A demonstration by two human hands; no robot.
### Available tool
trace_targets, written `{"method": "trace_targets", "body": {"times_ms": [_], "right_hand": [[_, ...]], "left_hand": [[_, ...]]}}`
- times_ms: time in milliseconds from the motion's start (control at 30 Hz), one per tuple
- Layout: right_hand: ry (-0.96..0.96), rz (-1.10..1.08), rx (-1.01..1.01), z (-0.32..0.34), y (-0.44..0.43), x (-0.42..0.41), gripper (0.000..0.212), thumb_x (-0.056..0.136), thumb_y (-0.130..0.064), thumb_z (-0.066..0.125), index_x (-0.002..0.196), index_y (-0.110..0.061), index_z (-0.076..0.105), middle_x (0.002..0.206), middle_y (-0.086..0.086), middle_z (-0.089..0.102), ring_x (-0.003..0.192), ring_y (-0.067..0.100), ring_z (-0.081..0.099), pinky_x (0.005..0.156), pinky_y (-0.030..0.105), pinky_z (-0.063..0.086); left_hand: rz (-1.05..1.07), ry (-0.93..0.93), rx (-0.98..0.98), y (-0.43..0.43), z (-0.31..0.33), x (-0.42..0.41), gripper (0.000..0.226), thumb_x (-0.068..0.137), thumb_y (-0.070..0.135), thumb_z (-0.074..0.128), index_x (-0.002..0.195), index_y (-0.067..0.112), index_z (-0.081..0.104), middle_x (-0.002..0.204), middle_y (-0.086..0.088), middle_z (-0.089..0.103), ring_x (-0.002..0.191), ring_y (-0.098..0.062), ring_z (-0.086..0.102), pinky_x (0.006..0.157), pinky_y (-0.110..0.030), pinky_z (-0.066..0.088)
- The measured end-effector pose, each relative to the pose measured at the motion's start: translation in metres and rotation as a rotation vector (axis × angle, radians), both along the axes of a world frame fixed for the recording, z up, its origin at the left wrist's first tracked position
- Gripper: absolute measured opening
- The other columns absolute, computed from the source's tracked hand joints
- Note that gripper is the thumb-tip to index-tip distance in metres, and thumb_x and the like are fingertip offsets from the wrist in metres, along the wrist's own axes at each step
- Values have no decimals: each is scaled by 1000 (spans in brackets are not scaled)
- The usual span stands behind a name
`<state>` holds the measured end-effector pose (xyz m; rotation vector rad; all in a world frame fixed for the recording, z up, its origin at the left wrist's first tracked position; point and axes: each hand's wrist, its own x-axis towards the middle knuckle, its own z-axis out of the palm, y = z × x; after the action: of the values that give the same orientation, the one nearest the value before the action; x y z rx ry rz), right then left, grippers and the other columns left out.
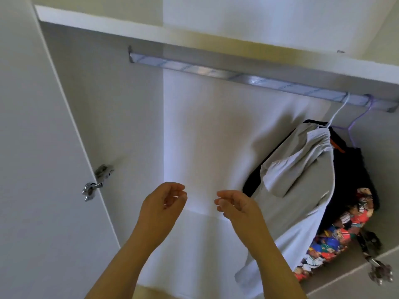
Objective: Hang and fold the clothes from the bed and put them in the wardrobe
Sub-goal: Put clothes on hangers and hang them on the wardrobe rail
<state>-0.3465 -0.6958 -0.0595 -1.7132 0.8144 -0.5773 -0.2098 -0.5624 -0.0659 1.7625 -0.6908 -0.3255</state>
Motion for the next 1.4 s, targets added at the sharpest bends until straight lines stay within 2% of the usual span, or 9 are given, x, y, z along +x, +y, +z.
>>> {"method": "trace_targets", "body": {"times_ms": [300,567,733,833,1000,1100,1233,1300,1400], "right_hand": [[73,452,19,-19,1,-1,18,94,-17,58,103,-30,68,101,-9,72,98,10,67,90,28,53],[55,811,54,-22,83,10,16,92,-14,60,95,-26,69,94,-6,73,92,6,68,78,11,49],[54,1042,25,-21,169,22,17,93,-12,59,98,-25,68,95,-3,73,91,10,68,86,24,52],[34,1185,-33,-20,226,24,19,94,-12,58,99,-28,67,93,-5,73,89,7,68,86,25,53],[-85,1351,-22,-20,312,17,19,96,-11,56,100,-25,68,92,-4,73,91,10,69,87,29,55],[-106,1436,-15,-21,353,16,16,96,-14,57,104,-24,68,95,-4,73,93,10,69,89,29,54],[-105,1537,0,-23,401,22,16,96,-14,58,106,-23,68,97,-5,72,94,8,68,87,25,54],[-110,1578,-4,-23,423,31,16,96,-14,58,106,-22,67,97,-5,72,92,7,67,84,22,54],[-97,1663,-3,-27,447,45,15,96,-14,58,105,-22,67,98,-4,71,90,9,67,78,20,52]], "left_hand": [[387,75,68,59,-22,-75,15,91,18,63,99,31,65,94,12,71,83,2,65,67,-7,49],[740,64,131,153,-25,-134,14,91,22,64,102,29,65,94,11,72,83,6,63,67,-8,45],[970,43,100,230,-25,-163,14,88,21,66,96,32,65,87,13,73,76,2,64,62,-8,46],[1112,58,57,278,-27,-182,14,88,17,67,95,29,67,84,11,73,75,-5,67,66,-23,51],[1271,92,27,345,-37,-218,14,88,14,68,99,23,68,90,7,73,82,-7,68,78,-36,55],[1360,102,2,373,-38,-233,14,88,16,68,97,27,67,91,7,73,83,-8,68,70,-31,53],[1447,67,18,408,-31,-239,16,88,16,67,94,30,66,89,10,73,78,3,66,63,-11,49],[1507,66,-12,423,-27,-238,14,88,14,67,97,25,67,90,9,72,78,2,66,61,-8,49],[1617,84,-17,434,-33,-237,15,88,18,69,97,30,66,91,10,72,81,-1,67,68,-13,50]]}}
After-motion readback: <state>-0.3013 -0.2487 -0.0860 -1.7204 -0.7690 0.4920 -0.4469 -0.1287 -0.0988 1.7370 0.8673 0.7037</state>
